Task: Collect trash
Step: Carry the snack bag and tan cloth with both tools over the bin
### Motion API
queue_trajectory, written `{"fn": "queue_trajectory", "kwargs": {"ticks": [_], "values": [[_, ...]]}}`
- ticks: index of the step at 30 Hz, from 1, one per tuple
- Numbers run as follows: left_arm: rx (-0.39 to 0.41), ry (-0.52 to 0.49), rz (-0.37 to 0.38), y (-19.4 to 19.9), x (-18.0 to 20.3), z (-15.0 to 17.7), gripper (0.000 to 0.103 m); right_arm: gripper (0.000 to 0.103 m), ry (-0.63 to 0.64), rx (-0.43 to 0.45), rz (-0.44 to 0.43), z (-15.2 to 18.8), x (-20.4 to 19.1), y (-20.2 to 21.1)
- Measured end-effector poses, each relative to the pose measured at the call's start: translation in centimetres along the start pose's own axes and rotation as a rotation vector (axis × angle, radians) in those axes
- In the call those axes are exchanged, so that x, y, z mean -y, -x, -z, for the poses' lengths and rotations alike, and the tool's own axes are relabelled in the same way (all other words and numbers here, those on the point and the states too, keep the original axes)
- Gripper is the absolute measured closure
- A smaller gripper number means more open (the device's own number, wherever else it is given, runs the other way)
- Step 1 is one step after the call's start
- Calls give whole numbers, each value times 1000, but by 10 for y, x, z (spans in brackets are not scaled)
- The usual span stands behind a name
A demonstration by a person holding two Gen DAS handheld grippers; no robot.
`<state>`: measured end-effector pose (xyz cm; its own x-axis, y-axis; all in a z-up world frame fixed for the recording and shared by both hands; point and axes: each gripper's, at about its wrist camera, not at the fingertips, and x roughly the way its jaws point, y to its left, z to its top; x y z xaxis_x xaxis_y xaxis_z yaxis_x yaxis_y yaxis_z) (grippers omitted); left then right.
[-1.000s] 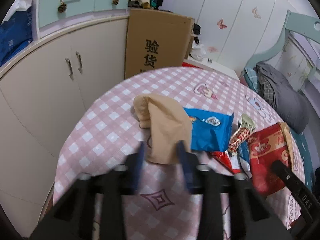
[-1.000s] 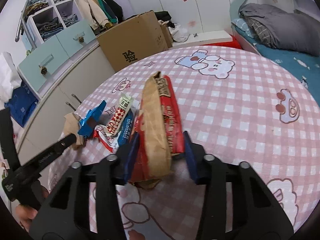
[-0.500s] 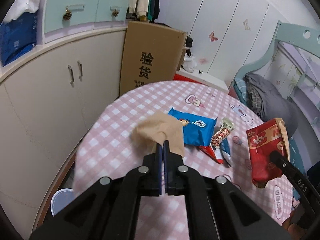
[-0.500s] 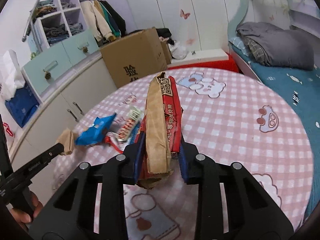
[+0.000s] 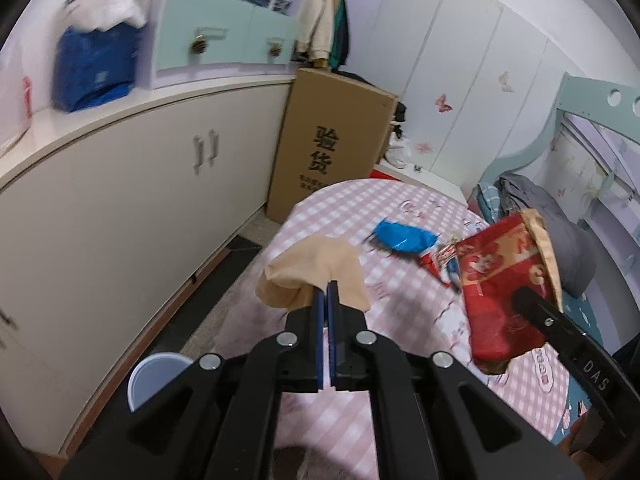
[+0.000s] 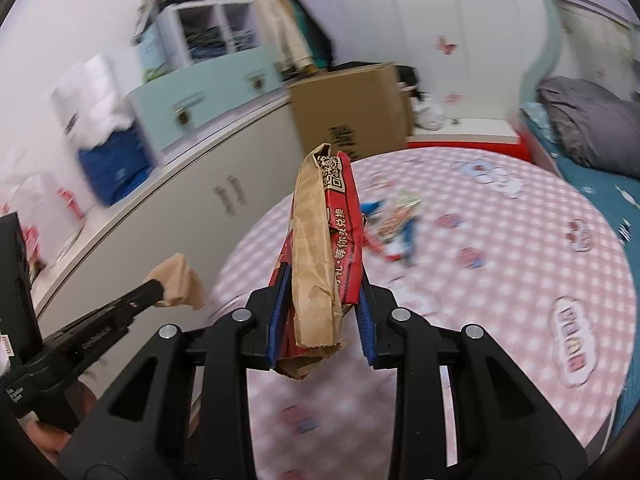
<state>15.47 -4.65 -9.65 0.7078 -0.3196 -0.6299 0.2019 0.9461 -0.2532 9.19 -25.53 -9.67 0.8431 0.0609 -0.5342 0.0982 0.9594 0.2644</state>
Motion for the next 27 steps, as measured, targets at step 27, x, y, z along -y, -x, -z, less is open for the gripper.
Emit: {"fn": "queue_trajectory", "kwargs": {"ticks": [27], "values": [[-216, 278, -235, -7, -227, 62, 100, 73, 282, -329, -203, 113, -207, -123]]}}
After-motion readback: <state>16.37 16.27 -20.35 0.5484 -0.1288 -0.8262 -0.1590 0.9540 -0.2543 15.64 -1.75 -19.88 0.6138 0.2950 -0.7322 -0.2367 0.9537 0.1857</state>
